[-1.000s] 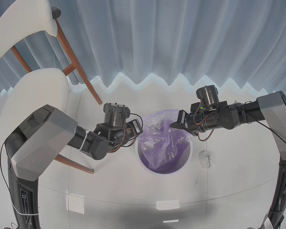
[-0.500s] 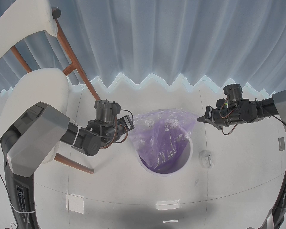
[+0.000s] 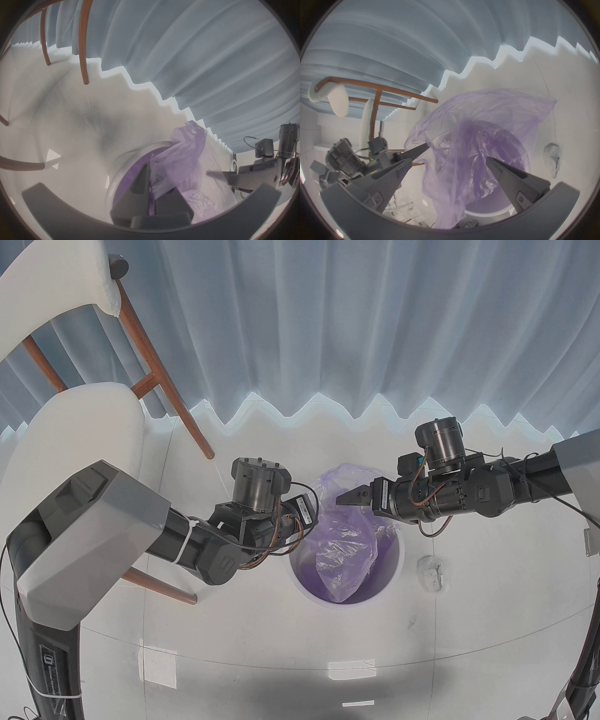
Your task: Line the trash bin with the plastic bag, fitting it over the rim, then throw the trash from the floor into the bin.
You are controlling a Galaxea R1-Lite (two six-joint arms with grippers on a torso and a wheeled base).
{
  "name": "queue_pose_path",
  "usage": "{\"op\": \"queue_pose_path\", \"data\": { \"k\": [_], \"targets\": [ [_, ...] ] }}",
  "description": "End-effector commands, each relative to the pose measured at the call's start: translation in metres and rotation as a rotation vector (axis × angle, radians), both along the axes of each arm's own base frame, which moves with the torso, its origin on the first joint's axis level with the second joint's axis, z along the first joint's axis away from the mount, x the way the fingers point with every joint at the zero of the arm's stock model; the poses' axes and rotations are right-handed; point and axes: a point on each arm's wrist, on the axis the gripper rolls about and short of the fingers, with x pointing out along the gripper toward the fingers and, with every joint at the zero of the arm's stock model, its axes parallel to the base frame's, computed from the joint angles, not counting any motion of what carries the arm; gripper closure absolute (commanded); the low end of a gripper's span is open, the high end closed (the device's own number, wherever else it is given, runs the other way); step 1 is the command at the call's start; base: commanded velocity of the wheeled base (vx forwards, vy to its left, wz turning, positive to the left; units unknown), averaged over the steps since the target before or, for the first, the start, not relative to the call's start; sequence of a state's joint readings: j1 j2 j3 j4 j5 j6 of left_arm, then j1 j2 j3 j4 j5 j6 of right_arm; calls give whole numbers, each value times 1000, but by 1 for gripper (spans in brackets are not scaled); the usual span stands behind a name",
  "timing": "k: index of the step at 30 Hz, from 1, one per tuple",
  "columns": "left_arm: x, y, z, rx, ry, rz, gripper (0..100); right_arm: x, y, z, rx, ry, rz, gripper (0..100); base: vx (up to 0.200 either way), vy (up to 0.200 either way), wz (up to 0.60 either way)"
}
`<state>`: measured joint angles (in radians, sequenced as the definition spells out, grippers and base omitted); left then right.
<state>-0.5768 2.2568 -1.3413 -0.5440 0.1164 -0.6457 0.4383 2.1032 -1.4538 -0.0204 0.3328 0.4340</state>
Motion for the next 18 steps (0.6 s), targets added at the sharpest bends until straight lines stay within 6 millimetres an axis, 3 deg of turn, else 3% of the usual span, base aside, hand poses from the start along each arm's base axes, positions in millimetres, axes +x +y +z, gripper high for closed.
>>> {"op": "queue_pose_path", "data": {
  "k": [1,3,4,8,12,18],
  "targets": [
    [-1,-1,0,1,1,-3,100,3,11,-18,-30,10,20,0,0,0,0],
    [0,1,0,1,1,3,100,5,11,-23,-56,-14,13,0,0,0,0],
    [1,1,0,1,1,3,100,7,10,-23,-58,-16,4,100,0,0,0],
    [2,4,0,1,1,11,100,11,3,-17,-53,-35,-21,100,0,0,0],
    [9,14,2,2,-7,47,100,23,-23,1,-32,-82,-89,100,0,0,0],
    [30,52,6,-5,-18,144,100,38,-70,11,-26,-109,-199,100,0,0,0]
  ]
}}
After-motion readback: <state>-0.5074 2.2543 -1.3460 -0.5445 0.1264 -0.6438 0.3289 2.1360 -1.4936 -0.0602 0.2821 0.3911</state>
